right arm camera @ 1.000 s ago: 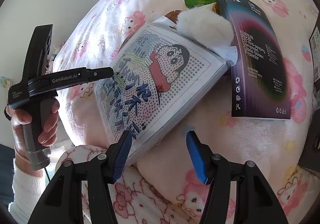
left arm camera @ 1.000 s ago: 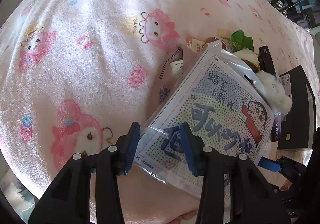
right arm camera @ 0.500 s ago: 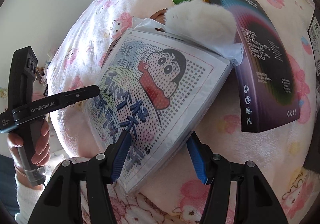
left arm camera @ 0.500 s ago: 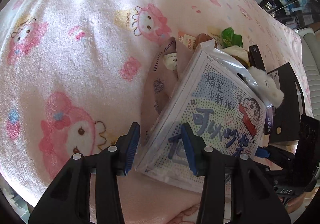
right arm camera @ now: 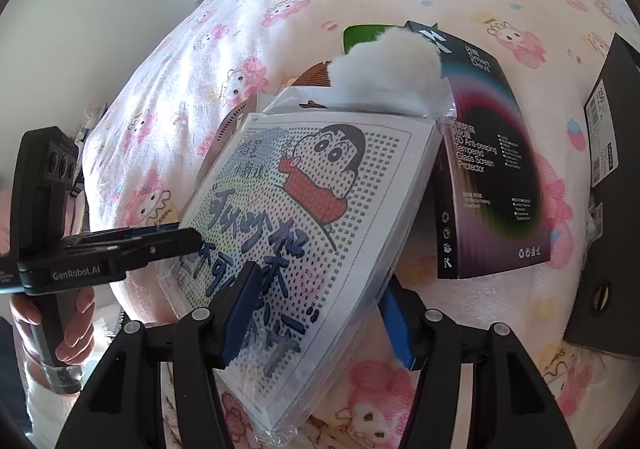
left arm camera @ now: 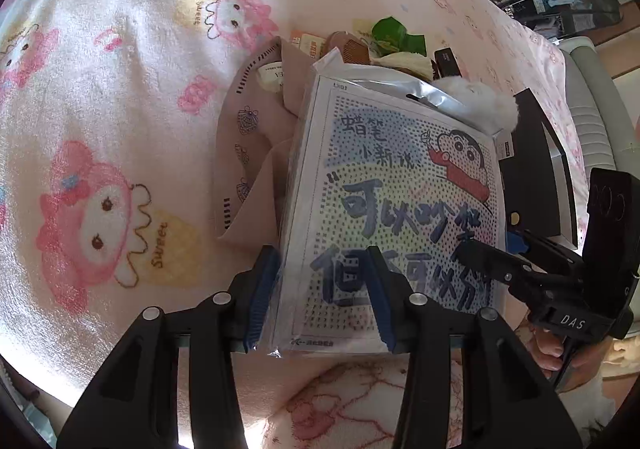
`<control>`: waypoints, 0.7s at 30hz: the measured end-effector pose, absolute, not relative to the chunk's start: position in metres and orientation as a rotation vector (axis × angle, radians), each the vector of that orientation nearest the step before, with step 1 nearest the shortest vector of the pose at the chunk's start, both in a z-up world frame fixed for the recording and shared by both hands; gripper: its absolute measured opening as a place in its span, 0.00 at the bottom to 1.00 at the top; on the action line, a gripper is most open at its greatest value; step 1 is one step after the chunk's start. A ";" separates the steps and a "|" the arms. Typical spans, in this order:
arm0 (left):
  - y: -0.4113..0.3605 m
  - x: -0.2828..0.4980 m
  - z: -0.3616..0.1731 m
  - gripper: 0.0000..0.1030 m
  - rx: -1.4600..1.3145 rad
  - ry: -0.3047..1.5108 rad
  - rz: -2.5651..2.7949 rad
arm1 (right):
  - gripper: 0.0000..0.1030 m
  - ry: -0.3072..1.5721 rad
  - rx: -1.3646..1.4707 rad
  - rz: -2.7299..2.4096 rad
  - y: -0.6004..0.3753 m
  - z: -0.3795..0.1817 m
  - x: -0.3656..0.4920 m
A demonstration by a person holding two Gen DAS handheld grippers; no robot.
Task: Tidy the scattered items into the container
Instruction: 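Lift the bead-art kit and carry it toward the open black box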
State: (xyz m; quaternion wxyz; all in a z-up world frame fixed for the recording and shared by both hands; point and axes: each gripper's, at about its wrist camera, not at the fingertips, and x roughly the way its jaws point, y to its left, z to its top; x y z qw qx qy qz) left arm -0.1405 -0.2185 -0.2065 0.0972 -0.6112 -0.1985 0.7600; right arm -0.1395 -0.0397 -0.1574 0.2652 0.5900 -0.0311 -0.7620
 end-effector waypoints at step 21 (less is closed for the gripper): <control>-0.233 -0.106 -0.172 0.48 -1.730 -0.590 2.230 | 0.53 -0.039 1.626 -2.086 -0.014 -0.153 -0.144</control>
